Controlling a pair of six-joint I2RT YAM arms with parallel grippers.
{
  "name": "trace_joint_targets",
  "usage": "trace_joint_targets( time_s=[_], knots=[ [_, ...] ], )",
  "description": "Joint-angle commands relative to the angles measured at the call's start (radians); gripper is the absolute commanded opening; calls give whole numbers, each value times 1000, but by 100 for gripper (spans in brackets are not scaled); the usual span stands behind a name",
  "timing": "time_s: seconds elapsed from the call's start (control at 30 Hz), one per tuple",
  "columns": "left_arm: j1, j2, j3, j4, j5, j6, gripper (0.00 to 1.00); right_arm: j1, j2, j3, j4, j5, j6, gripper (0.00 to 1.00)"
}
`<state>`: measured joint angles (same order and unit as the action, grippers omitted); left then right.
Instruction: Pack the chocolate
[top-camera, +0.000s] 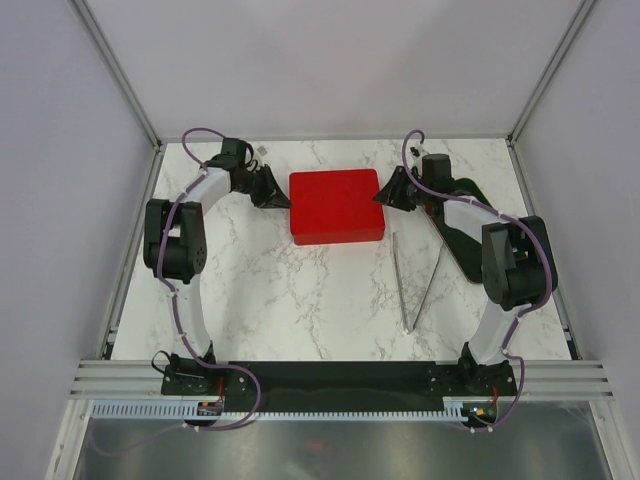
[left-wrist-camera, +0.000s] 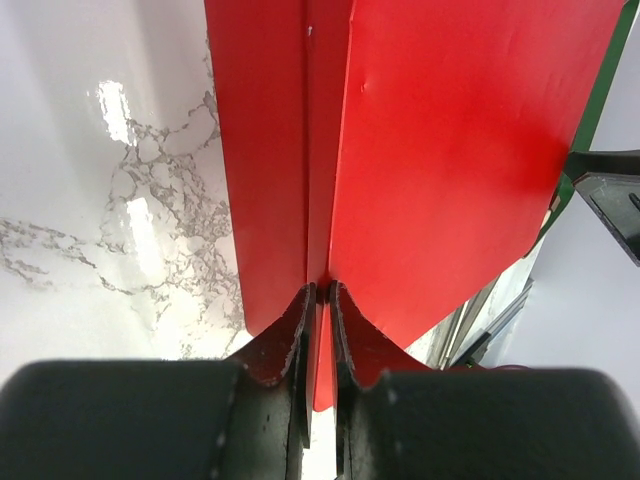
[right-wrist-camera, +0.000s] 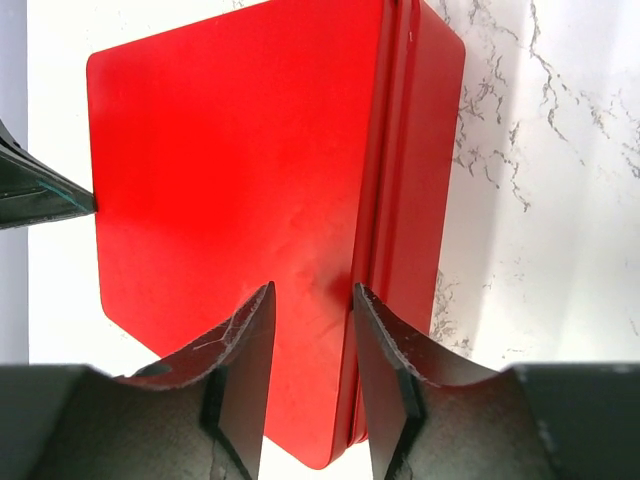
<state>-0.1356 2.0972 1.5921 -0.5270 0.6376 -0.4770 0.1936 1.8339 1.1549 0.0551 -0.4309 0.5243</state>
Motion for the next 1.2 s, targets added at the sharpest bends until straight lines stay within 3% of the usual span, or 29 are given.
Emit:
trace_joint_targets(
  time_s=[0.0, 0.2, 1.17],
  knots=[
    [-4, 35, 26, 13, -18, 12, 15, 1, 16, 37, 46, -55, -4, 43],
    [-18, 47, 39, 15, -13, 6, 15, 1, 11, 43, 68, -66, 2, 37],
    [-38, 67, 104, 19, 33, -9, 16, 3, -16, 34, 55, 44, -44, 36]
  ],
)
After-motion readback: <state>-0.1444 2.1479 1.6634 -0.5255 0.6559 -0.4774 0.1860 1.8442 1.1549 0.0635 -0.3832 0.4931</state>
